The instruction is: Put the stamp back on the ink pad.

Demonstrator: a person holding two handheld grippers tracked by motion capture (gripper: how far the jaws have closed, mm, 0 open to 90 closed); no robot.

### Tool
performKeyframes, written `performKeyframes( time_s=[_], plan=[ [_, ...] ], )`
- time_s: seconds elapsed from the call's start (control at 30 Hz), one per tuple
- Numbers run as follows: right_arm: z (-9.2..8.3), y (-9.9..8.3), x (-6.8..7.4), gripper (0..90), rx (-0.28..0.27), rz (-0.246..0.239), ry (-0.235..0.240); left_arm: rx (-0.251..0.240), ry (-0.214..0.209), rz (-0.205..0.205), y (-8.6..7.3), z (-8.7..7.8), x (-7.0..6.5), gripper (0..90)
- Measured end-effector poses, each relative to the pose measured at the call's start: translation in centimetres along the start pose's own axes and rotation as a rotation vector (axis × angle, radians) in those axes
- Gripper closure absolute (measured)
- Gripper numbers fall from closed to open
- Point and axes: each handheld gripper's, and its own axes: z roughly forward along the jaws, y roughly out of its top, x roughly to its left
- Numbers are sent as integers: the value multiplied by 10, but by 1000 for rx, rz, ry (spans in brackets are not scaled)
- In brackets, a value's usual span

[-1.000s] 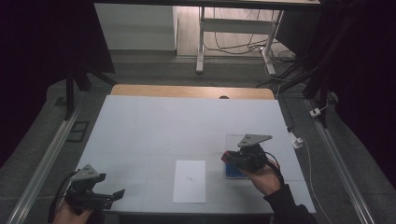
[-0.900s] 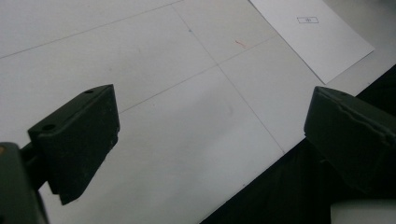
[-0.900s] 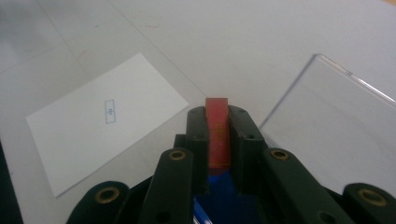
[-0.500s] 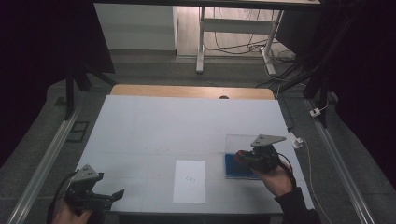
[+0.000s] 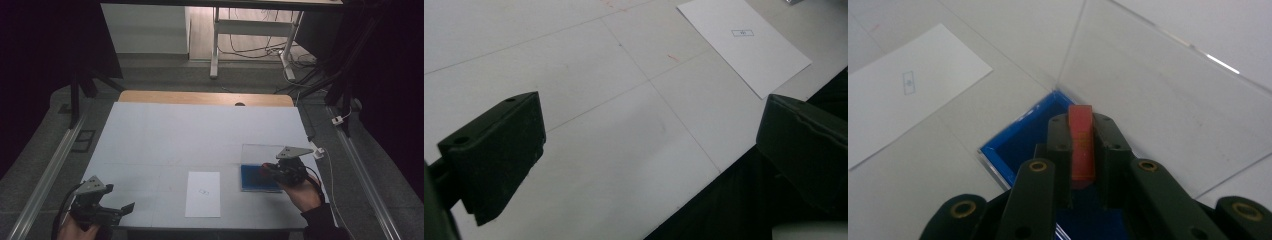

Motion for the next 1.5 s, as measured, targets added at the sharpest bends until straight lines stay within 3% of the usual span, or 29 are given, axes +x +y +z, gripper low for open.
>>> performKeyframes(
  time_s=[0.17, 0.43, 0.8, 1.13, 1.5],
  plan=[
    [8, -2, -2, 798, 27, -3, 1, 25, 12, 28, 1, 3, -3, 0],
    [20, -4, 0, 798, 66, -38, -2, 19, 7, 21, 0, 2, -2, 0],
    [28, -5, 0, 797, 111, -45, -6, 23, 0, 27, 1, 3, -2, 4],
    [28, -5, -1, 779, 110, -34, -2, 22, -3, 25, 0, 2, -2, 6],
    [17, -2, -2, 664, 43, 8, -5, 16, -9, 16, 0, 1, -1, 7]
  ],
)
